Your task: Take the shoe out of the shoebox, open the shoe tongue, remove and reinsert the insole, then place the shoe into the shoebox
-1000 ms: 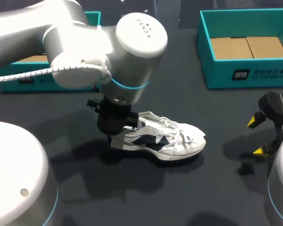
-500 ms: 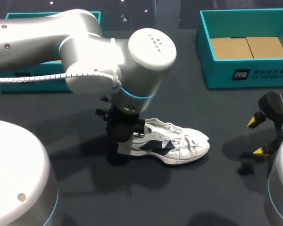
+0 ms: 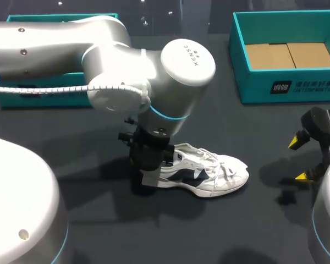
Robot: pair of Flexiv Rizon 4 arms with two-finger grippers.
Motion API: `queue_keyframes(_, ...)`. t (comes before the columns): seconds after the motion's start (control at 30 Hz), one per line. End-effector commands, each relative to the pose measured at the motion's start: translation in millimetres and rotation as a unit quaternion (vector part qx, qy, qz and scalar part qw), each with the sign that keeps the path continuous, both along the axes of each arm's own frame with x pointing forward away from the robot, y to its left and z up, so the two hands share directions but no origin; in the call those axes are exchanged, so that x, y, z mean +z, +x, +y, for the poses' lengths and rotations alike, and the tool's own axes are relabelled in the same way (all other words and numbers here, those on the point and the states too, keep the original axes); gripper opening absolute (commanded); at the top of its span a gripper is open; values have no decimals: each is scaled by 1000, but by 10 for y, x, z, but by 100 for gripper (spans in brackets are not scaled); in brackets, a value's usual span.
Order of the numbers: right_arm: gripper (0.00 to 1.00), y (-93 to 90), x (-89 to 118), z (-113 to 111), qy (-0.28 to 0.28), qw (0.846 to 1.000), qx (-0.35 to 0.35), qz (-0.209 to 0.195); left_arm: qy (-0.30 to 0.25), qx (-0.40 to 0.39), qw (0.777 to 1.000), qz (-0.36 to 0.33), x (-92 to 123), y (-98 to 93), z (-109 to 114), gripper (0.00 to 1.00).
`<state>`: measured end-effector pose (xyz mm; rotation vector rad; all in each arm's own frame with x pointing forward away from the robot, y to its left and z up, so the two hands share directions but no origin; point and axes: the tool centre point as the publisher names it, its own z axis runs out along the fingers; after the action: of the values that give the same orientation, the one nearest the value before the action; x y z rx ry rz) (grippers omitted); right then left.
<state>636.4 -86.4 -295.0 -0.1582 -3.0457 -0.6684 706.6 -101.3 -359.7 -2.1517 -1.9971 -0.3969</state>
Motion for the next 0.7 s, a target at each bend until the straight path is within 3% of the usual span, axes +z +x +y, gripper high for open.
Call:
queue_keyframes(0.03,100,-17,2,7,-2,1000,-1,-1,2,8,1000,5,-19,13,-33,0)
queue_keyframes(0.57,100,-17,2,7,-2,1000,-1,-1,15,2,1000,-3,-183,-44,-23,0)
queue_keyframes(0.6,100,-17,2,7,-2,1000,-1,-1,16,2,1000,-4,-187,-45,-23,9)
queue_keyframes(0.67,100,-17,2,7,-2,1000,-1,-1,15,1,1000,-4,-191,-45,-19,51)
queue_keyframes(0.7,100,-17,2,7,-2,1000,-1,-1,15,1,1000,-5,-194,-44,-14,66)
